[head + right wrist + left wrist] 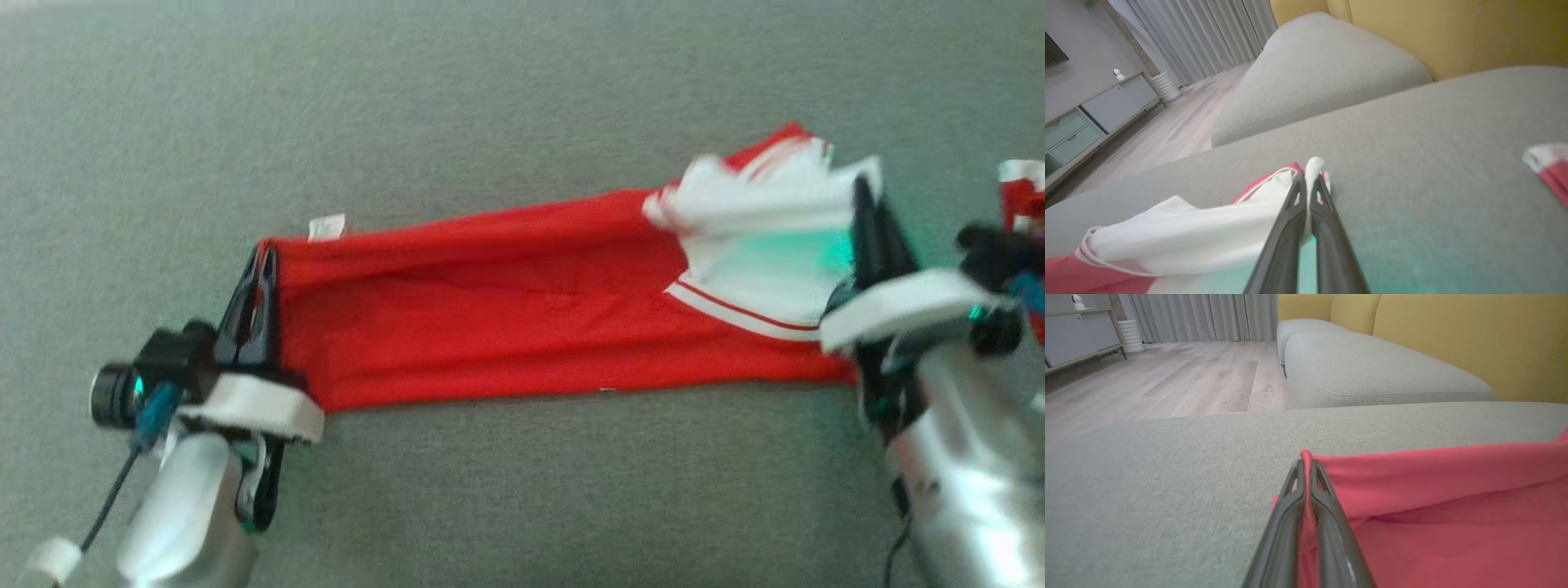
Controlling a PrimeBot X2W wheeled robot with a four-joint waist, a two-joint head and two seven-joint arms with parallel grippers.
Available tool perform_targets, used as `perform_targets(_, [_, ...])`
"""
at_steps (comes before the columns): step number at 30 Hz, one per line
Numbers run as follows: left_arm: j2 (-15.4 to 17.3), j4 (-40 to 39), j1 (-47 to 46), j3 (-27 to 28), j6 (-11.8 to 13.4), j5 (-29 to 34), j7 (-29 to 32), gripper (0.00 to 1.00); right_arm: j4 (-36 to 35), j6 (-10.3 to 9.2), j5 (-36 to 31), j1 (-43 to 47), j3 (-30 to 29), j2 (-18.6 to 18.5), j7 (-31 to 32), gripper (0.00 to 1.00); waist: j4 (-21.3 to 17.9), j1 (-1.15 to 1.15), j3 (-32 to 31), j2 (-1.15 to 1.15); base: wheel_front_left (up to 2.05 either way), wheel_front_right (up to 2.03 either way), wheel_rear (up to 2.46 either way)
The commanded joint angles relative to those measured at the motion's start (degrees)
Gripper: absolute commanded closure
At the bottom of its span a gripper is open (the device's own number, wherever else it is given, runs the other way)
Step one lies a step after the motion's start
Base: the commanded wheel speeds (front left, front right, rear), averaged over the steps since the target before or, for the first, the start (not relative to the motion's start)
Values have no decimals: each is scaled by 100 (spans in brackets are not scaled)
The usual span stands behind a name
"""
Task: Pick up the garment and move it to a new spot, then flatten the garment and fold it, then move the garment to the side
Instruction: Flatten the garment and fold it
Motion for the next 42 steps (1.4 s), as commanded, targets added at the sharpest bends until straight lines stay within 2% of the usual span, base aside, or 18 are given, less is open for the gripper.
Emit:
perform_targets(1, [123, -180, 56, 374, 52, 71, -53, 100, -261, -4, 90, 150, 173, 103, 47, 100, -160, 2, -178, 0, 0, 0, 0])
perform_targets(3, [27, -147, 276, 522, 19, 151, -53, 100, -358, -4, 191, 420, 205, 156, 116, 100, -190, 2, -270, 0, 0, 0, 0])
perform_targets(4, [-62, -63, 461, 634, 27, 243, -53, 63, -402, -4, 234, 617, 189, 201, 151, 100, -204, 2, -347, 0, 0, 0, 0])
perform_targets(5, [-114, -25, 545, 695, 46, 278, -53, 11, -399, -4, 210, 691, 169, 212, 154, 61, -205, 2, -386, 0, 0, 0, 0])
perform_targets(6, [-166, 6, 622, 762, 67, 309, -53, 0, -393, -4, 158, 744, 148, 221, 148, 0, -206, 2, -419, 0, 0, 0, 0])
perform_targets(12, [-517, -447, 1089, 1243, 265, 636, -53, 0, -565, -4, -687, 897, -26, 214, -41, 0, -114, 2, -601, 0, 0, 0, 0])
perform_targets(19, [-866, -892, 1657, 1453, 113, 1006, -53, 0, -916, -4, -1898, 1309, -512, 516, -88, 0, 89, 2, -882, 0, 0, 0, 0])
perform_targets(26, [-1000, -910, 1892, 1450, -42, 1187, -53, 0, -637, -4, -2116, 1571, -612, 731, -89, 0, 182, 2, -1051, 0, 0, 0, 0])
perform_targets(35, [-1059, -866, 1934, 1451, -151, 1292, -53, 0, -497, -4, -2241, 1468, -709, 787, -90, 0, 203, 2, -1037, 0, 0, 0, 0])
perform_targets(42, [-1070, -777, 1855, 1380, -224, 1321, -53, 0, -60, -4, -2444, 1045, -1203, 796, -37, 0, 235, 2, -869, 0, 0, 0, 0])
